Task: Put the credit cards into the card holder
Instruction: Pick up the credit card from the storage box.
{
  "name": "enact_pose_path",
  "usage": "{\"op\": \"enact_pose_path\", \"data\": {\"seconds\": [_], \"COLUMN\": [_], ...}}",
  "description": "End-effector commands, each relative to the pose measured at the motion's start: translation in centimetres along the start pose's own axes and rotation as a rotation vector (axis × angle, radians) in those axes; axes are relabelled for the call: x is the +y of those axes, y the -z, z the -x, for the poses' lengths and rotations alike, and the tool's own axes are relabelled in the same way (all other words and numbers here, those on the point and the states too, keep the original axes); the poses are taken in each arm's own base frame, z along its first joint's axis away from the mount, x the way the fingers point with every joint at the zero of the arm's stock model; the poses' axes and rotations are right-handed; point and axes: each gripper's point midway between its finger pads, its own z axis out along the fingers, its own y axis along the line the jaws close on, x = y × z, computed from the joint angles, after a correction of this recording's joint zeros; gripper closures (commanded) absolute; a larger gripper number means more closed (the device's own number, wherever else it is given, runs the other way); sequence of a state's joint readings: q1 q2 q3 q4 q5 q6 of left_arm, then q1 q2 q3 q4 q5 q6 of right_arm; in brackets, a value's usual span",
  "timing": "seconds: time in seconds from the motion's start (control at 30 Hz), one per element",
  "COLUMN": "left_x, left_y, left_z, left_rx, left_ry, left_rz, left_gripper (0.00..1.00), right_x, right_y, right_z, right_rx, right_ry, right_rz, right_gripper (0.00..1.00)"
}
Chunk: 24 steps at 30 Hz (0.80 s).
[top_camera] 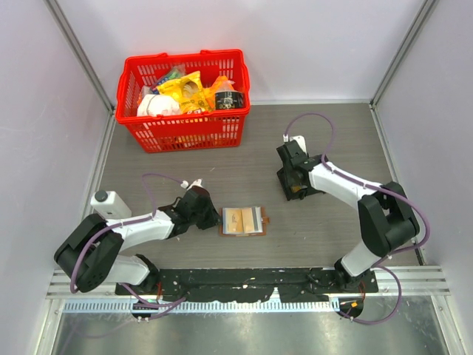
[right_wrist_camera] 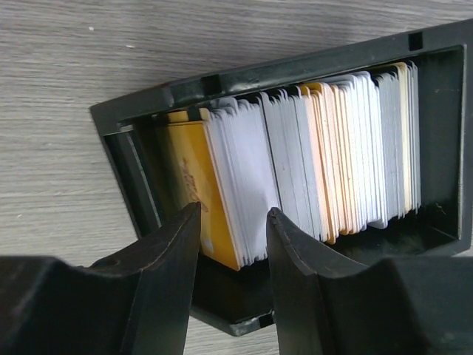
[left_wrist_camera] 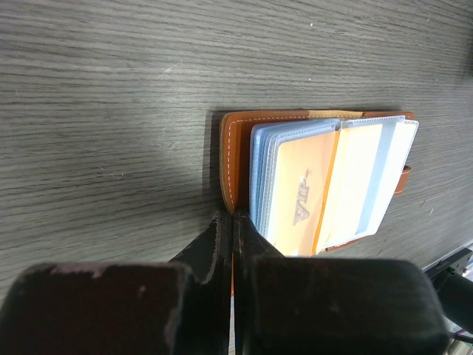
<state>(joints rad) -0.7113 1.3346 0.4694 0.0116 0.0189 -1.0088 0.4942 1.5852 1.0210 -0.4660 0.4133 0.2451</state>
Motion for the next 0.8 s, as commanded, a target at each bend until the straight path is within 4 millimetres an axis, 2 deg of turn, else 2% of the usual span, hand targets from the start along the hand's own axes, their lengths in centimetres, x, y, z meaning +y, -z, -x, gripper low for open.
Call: {"op": "enact_pose_path", "data": {"seconds": [0.0, 0.13, 0.27, 0.33, 0.43, 0.77], "left_x": [4.6, 4.6, 4.8, 4.9, 5.0, 5.1], "left_y": [-0.1, -0.2, -0.2, -0.2, -0.2, -0.3], "left_z": [-2.6, -2.5, -2.6, -2.7, -2.8, -3.0], "left_rx": [0.082, 0.083, 0.086, 0.088, 0.088, 0.094], "left_ry": [-0.046, -0.049, -0.049, -0.048, -0.043, -0.044], "left_rz": [0.157, 0.159, 0.163, 0.166, 0.167, 0.168], "left_gripper": [1.0, 1.0, 1.0, 1.0, 1.0, 1.0], "right_x": [-2.2, -1.8, -1.5, -1.5, -1.8, -1.4], "right_y": [-0.8, -1.6, -1.3, -1.0, -0.7, 0.5], "right_z": [-0.1, -0.9, -0.7, -0.4, -0.1, 0.9], "right_rx": [0.002, 0.025, 0.011, -0.002, -0.015, -0.051], "right_ry": [0.023, 0.054, 0.061, 0.055, 0.048, 0.034], "right_rz": [-0.164, -0.183, -0.186, -0.184, -0.196, -0.141], "right_gripper": [0.54, 0.54, 0.55, 0.6, 0.8, 0.91]}}
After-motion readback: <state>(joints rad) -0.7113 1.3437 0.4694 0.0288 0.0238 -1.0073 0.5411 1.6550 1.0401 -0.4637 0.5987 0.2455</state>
